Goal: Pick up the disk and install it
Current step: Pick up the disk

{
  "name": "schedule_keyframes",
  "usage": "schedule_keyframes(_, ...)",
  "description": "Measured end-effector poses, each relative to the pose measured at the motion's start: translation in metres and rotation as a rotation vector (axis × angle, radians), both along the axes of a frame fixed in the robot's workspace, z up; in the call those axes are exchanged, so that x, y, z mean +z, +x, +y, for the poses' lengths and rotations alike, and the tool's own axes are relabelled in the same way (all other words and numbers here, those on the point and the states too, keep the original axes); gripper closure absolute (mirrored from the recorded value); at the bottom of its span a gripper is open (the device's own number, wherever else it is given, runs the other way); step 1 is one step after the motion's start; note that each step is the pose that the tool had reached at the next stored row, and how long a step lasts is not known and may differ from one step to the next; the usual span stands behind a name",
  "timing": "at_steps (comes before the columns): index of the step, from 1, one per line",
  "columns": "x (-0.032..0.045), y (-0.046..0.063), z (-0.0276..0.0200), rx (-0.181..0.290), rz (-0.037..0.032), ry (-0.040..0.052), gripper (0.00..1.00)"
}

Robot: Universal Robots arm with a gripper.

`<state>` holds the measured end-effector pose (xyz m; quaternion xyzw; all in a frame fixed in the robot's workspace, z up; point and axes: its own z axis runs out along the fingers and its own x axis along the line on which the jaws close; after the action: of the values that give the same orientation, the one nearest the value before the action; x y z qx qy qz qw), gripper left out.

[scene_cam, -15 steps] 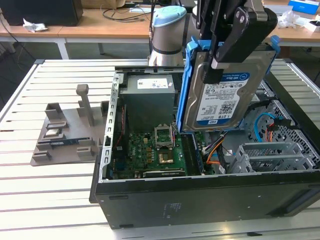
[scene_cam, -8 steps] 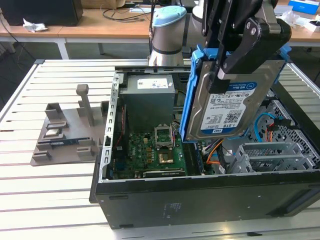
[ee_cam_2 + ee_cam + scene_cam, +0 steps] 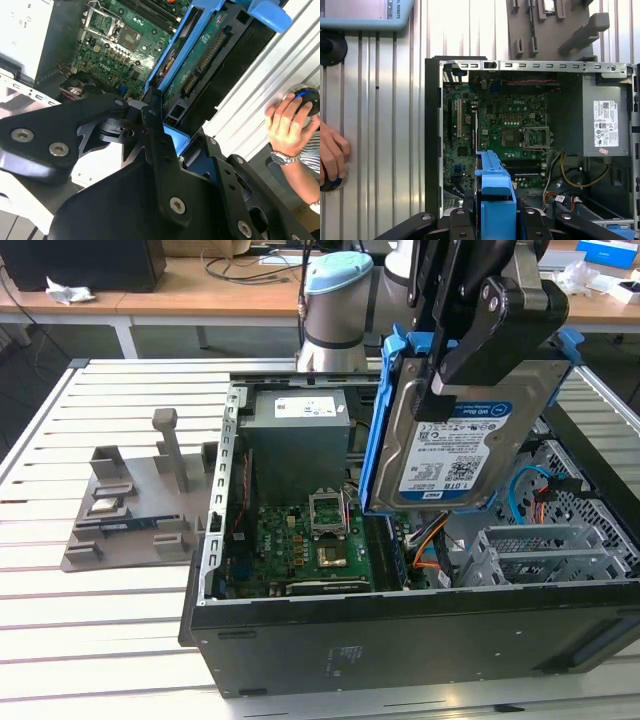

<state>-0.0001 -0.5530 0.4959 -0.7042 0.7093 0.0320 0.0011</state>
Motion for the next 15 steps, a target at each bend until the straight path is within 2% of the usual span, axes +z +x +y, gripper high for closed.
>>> schedule_keyframes(5,-0.0001,0.001,0.0000,0.000,0.0001,-0.0002,0.63)
schedule_keyframes(9,-0.0005,0.010,0.0000,0.000,0.0000,0.0001,0.63)
schedule_keyframes(11,-0.0006,0.019,0.0000,0.000,0.0000,0.0000,0.63)
schedule_keyframes(12,-0.0008,0.026,0.0000,0.000,0.0001,-0.0001,0.63)
schedule_keyframes(13,-0.0014,0.038,0.0000,0.000,0.0001,0.0002,0.63)
schedule_keyframes(15,-0.0020,0.045,0.0000,0.000,0.0002,-0.0001,0.63)
